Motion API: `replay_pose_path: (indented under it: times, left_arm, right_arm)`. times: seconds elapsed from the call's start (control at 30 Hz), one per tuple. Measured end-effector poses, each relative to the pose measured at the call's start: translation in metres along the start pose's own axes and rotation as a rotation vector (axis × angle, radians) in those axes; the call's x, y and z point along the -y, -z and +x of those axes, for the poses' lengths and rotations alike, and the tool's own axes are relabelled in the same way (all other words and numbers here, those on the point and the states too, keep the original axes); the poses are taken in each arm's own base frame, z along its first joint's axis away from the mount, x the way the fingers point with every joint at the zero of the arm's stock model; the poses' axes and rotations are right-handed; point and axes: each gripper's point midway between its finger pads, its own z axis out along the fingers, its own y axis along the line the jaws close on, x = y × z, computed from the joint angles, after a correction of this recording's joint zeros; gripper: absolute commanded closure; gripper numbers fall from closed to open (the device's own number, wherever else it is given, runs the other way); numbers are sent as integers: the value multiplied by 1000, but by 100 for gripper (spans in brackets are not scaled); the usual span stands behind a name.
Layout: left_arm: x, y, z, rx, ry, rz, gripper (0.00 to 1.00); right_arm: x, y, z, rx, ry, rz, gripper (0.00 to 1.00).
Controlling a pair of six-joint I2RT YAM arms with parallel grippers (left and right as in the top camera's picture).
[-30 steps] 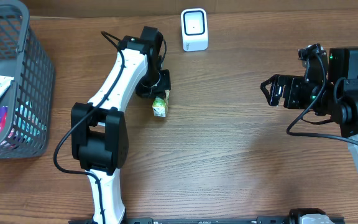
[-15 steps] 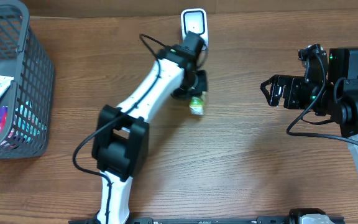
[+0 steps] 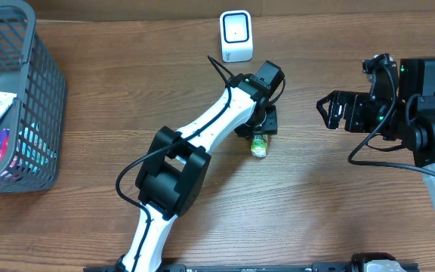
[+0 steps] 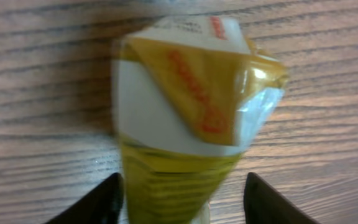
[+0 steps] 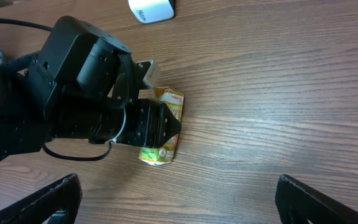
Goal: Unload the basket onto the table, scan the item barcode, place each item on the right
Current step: 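Carry the carton to the table center and release it, then reach into the basket and grasp the purple-red liner pack, left gripper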
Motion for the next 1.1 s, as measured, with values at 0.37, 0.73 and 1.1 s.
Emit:
replay_pose_path:
  times: [0.37,0.73,1.1]
  left_arm:
    - [-37,109,-72,161,-26,-66,34]
    - [-224,368,-84,595,350,-142,36]
    - [-437,425,36,565,939,-379,37]
  right_arm:
    - [0,0,0,0,0,0,0]
    - [0,0,0,0,0,0,0]
    - [0,0,0,2,0,0,0]
